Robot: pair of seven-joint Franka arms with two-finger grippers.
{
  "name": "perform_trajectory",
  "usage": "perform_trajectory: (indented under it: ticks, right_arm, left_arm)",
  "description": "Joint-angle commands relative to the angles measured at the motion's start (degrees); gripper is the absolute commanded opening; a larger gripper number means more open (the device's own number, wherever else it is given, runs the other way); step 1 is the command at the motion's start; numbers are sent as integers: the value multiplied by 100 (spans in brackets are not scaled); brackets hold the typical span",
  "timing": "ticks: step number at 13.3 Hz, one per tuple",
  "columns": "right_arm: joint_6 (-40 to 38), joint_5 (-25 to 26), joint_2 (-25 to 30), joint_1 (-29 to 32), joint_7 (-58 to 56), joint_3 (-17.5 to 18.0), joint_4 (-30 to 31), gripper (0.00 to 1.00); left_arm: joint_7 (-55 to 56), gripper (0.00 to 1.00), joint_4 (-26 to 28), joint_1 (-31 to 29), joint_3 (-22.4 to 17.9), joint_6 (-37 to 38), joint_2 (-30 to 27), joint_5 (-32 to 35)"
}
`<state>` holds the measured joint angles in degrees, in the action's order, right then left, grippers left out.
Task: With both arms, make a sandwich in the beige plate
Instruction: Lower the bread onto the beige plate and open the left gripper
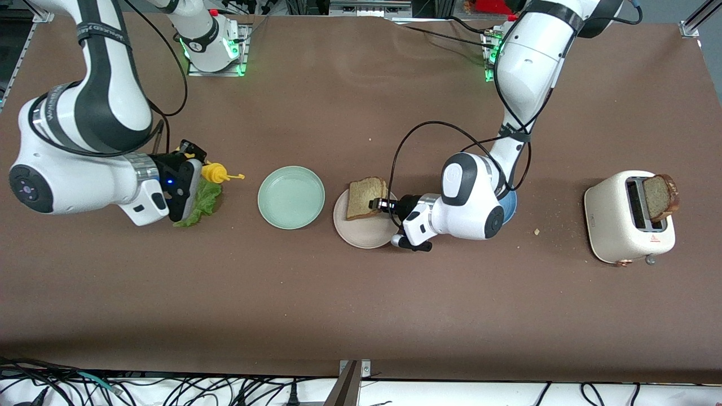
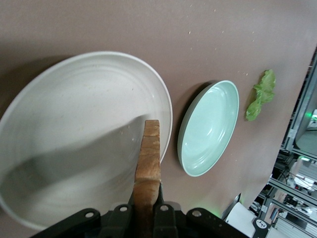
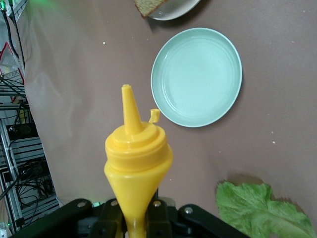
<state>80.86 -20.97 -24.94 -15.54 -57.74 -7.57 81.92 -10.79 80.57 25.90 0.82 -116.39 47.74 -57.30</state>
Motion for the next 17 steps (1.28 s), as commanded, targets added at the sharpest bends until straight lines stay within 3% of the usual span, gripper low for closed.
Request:
perform_trajectory:
  ticks: [1, 4, 11, 14, 17]
  right_arm:
    - [-1, 102, 33, -20, 166, -8, -53, 0]
    - [17, 119, 32, -168, 166, -17, -44, 0]
    - [123, 111, 6, -309, 535, -17, -53, 0]
    - [184, 102, -3, -389, 623, -8, -53, 0]
    - [447, 128, -82, -791, 1140, -17, -53, 0]
  left_arm:
    - [-283, 3, -156, 100, -38, -243, 200, -281]
    - [-274, 98, -138, 169, -38, -725, 235, -281]
    - [-195, 100, -103, 12, -117, -692, 86, -81]
    - [119, 100, -77, -207, -143, -683, -19, 717]
    - [691, 100, -86, -340, -301, -596, -291, 1938]
